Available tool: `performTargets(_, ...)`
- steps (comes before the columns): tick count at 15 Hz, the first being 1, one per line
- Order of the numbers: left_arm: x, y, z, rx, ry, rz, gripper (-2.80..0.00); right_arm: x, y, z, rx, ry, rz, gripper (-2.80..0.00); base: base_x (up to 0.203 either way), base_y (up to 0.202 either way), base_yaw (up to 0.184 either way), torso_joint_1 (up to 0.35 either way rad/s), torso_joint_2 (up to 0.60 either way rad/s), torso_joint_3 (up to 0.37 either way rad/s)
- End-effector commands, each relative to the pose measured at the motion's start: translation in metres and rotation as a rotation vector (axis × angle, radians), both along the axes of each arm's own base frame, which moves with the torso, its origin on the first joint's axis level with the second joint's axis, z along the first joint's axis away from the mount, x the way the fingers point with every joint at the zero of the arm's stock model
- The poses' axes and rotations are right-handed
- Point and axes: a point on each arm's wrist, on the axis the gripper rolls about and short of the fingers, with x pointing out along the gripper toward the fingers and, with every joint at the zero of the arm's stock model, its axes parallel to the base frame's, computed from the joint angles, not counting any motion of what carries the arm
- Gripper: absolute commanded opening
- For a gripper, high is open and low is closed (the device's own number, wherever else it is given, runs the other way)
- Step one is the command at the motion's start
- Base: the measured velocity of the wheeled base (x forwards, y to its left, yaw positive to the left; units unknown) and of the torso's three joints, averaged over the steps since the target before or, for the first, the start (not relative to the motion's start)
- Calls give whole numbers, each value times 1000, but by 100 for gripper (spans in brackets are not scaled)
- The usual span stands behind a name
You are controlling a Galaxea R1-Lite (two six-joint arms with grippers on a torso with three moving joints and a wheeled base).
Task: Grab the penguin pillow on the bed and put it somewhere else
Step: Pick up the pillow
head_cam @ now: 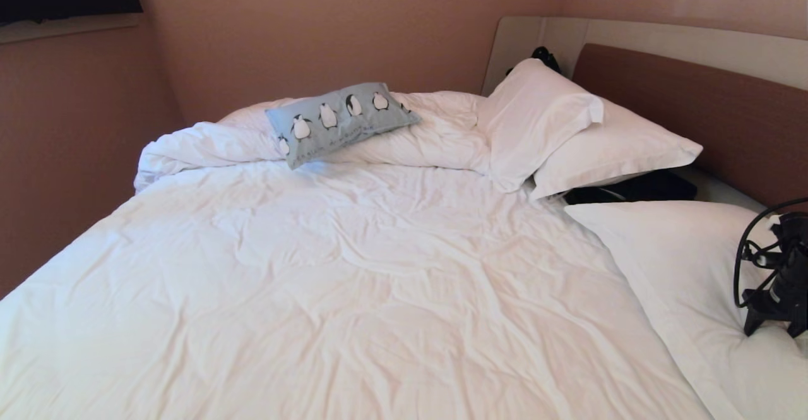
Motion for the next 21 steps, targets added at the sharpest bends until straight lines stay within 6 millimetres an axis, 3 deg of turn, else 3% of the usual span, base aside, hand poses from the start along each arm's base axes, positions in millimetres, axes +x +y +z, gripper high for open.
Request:
performTargets(1, 0, 0, 0, -1, 1, 1, -280, -1, 0, 1, 0, 4, 1, -280, 0, 0, 0, 0, 0, 0)
performTargets(13, 0, 0, 0, -1, 1, 1, -280, -4, 3, 20, -20, -33, -4, -280, 0, 0, 0, 0, 0, 0)
performTargets(21, 0, 0, 0, -1, 1, 1, -280, -20, 13, 77, -69, -161, -23, -280, 0, 0, 0, 0, 0, 0)
